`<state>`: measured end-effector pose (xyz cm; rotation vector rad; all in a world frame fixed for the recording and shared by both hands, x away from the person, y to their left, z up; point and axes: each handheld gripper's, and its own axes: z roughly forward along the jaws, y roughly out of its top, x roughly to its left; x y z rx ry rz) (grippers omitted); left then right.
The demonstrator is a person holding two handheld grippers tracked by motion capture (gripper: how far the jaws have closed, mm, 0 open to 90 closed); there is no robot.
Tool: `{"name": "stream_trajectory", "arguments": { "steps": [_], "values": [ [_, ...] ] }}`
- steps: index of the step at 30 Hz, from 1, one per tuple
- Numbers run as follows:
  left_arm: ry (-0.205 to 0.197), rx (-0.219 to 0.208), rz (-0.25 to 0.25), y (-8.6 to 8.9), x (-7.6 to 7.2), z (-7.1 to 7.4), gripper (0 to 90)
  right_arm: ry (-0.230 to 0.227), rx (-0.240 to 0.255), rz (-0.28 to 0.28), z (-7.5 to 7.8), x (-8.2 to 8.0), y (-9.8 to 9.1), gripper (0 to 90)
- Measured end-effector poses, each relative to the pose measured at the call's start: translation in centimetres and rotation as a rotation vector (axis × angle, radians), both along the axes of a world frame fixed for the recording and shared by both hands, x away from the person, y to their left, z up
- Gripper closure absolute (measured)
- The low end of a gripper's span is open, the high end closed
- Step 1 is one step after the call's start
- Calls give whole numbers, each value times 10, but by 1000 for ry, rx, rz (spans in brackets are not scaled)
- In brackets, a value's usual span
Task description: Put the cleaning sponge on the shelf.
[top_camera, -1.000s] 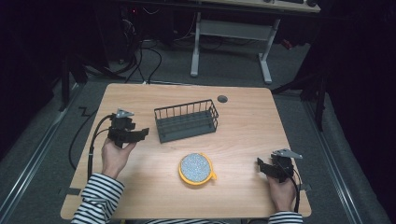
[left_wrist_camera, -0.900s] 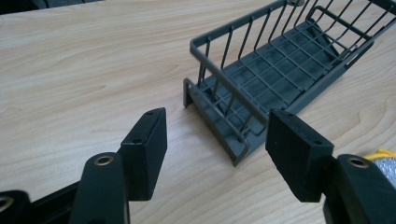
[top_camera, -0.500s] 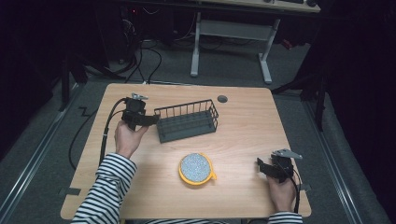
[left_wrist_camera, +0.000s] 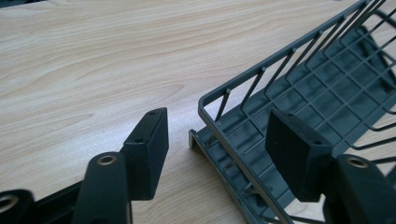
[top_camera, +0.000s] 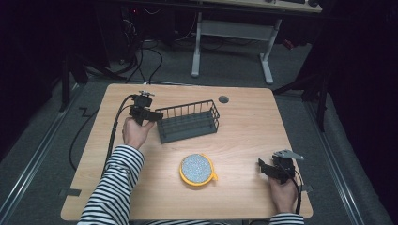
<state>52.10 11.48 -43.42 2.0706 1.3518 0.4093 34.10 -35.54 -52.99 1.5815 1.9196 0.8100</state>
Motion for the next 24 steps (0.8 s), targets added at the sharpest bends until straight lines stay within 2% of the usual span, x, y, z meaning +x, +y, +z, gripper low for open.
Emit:
{"name": "stream_trajectory", "arguments": {
  "steps": [7,15,24],
  "values": [
    [8,12,-13,-9,2,-5,508,0,1,1,0,0,0,354],
    [13,39,-13,-11,2,-8,569,1,1,3,0,0,0,353],
    [21,32,-7,-9,1,-9,624,1,0,4,0,0,0,352]
  ]
}}
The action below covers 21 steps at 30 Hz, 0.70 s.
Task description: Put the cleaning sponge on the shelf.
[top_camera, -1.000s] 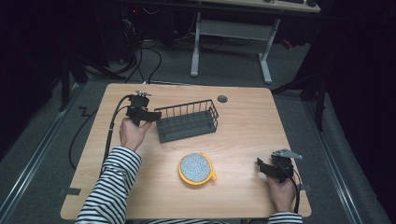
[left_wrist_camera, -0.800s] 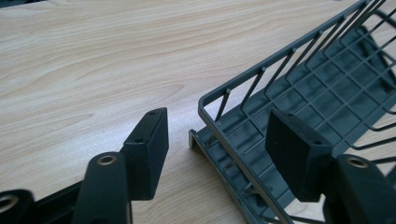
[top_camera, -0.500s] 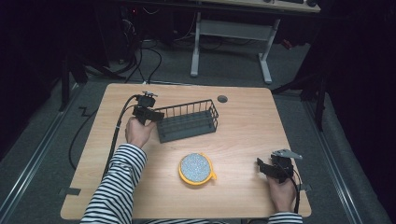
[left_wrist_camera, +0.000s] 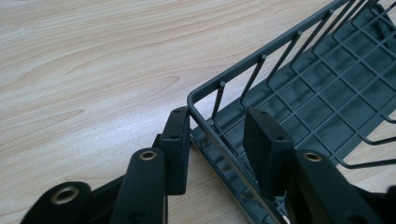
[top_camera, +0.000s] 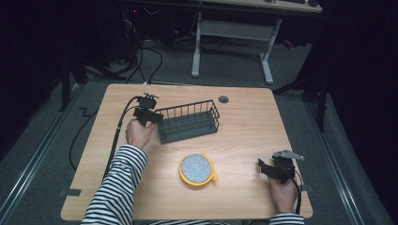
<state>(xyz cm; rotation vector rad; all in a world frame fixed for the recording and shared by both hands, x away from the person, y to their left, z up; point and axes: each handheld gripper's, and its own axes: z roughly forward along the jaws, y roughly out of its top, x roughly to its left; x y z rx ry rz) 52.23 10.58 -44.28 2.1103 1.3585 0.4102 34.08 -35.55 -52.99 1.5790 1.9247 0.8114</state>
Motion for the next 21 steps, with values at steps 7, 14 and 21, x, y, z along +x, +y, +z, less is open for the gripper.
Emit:
{"name": "stream_trajectory", "arguments": {
  "steps": [7,14,21],
  "values": [
    [0,-6,-1,1,-3,0,626,0,0,0,0,0,0,350],
    [-13,-2,-10,2,-7,-1,626,0,0,0,0,0,0,350],
    [-25,25,-21,1,-13,-1,621,0,0,0,0,0,0,350]
  ]
}}
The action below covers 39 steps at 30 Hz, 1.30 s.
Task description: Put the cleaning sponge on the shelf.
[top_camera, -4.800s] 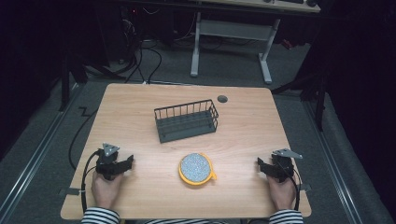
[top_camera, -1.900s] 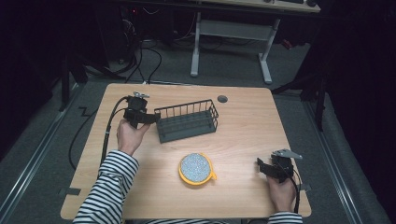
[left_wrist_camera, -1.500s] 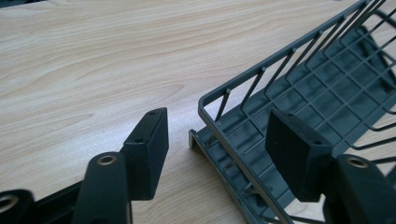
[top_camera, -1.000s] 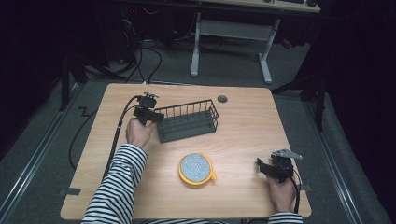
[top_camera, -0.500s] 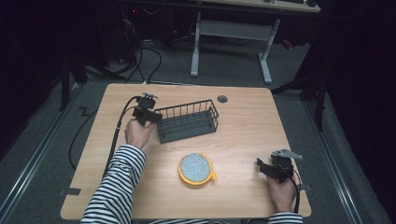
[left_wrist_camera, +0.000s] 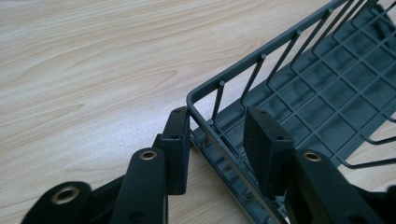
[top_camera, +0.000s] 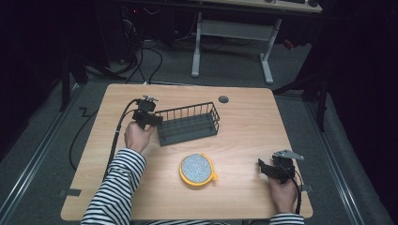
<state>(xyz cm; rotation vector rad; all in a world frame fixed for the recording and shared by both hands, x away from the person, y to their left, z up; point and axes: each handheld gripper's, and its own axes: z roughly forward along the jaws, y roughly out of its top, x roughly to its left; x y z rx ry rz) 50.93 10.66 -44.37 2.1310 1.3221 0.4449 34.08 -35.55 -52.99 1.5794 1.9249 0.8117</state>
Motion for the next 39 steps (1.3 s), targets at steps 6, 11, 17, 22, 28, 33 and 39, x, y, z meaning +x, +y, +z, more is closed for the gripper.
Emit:
{"name": "stream_trajectory", "arguments": {
  "steps": [6,11,17,22,28,33,39],
  "values": [
    [-5,-16,-11,0,-7,-1,617,0,0,0,0,0,0,349],
    [-9,-14,-15,0,-12,-1,616,0,0,0,0,0,0,349],
    [-13,-9,-23,-2,-19,-1,615,0,-1,0,0,0,0,349],
    [-10,-26,-19,0,-26,-2,614,0,0,1,0,0,0,349],
    [-8,-21,-24,-2,-34,-1,609,0,2,0,0,0,0,349],
    [0,-48,-23,0,-36,-2,592,0,2,0,0,0,0,349],
    [-5,-74,-13,3,-38,0,458,0,4,2,0,0,-1,346]
  ]
}}
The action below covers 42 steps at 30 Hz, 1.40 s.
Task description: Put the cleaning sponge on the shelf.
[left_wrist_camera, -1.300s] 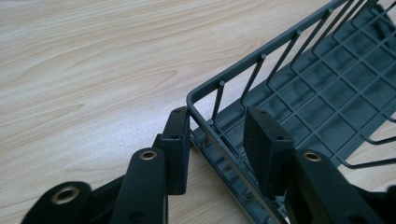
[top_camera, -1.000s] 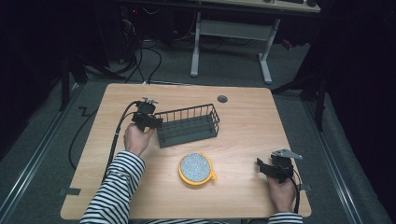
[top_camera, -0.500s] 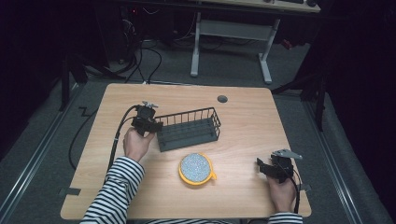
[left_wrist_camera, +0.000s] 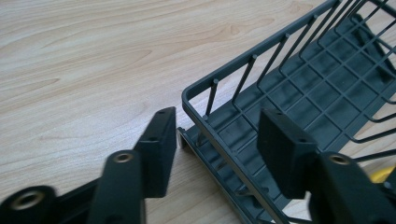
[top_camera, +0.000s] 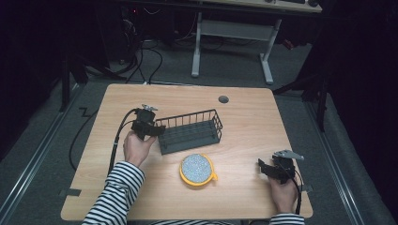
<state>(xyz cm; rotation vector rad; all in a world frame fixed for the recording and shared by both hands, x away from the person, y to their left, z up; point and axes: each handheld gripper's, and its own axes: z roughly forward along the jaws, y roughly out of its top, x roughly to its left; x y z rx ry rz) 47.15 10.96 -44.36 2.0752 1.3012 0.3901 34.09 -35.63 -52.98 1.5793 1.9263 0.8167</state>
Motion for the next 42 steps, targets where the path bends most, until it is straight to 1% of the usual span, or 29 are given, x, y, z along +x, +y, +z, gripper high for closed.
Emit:
{"name": "stream_trajectory", "arguments": {
  "steps": [1,2,4,5,6,7,8,10,11,14,17,20,21,22,23,24,28,29,32,33,34,35,36,37,38,39,40,41,42],
  "values": [
    [-2,-14,8,2,-1,2,404,1,2,0,0,0,0,345],
    [-11,-16,12,2,-2,3,381,0,1,1,0,0,0,345],
    [-22,-11,19,4,-5,7,364,0,3,1,0,0,0,345],
    [-22,-20,18,5,-7,9,352,-2,4,3,0,0,-1,345],
    [-22,-20,18,5,-7,9,347,-2,4,3,0,0,-1,345],
    [-44,-30,16,8,-12,15,346,-2,4,3,0,0,-1,344],
    [-44,-30,16,8,-12,15,346,-2,4,3,0,0,-1,344],
    [-62,-47,21,13,-17,20,344,0,4,3,0,0,0,345],
    [-78,-70,25,18,-23,23,341,0,3,3,0,0,0,344],
    [-94,-81,32,24,-29,26,337,0,2,4,0,0,0,345],
    [-122,-83,55,35,-39,28,333,-1,9,-3,0,0,-1,353],
    [-142,-105,82,47,-49,27,331,1,16,-7,0,0,-1,353],
    [-148,-120,93,55,-55,25,332,0,7,-5,0,0,-1,352],
    [-148,-120,93,55,-55,25,333,0,7,-5,0,0,-1,352],
    [-144,-123,100,61,-60,22,333,0,0,-5,0,0,0,352],
    [-144,-123,100,61,-60,22,333,0,0,-5,0,0,0,352],
    [-137,-135,116,75,-68,15,333,0,3,-6,0,0,0,354],
    [-135,-151,127,81,-72,12,334,-1,6,-8,0,0,-1,354],
    [-132,-163,136,87,-75,9,334,0,0,-6,0,0,0,345],
    [-121,-169,132,90,-78,3,334,1,-3,4,0,0,1,345],
    [-121,-169,132,90,-78,3,336,1,-3,4,0,0,1,345],
    [-105,-164,127,91,-80,-4,337,1,-5,13,0,0,1,345],
    [-105,-164,127,91,-80,-4,337,1,-5,13,0,0,1,345],
    [-95,-145,126,90,-83,-13,337,2,-3,15,0,0,1,345],
    [-95,-145,126,90,-83,-13,338,3,-4,15,0,0,1,345],
    [-95,-142,126,90,-84,-18,338,3,-4,15,0,0,1,345],
    [-93,-142,131,90,-86,-27,345,1,-2,17,0,0,1,346],
    [-93,-142,131,90,-86,-27,346,1,-2,17,0,0,1,346],
    [-91,-132,134,89,-86,-32,346,3,-3,17,0,0,1,345]
  ]
}}
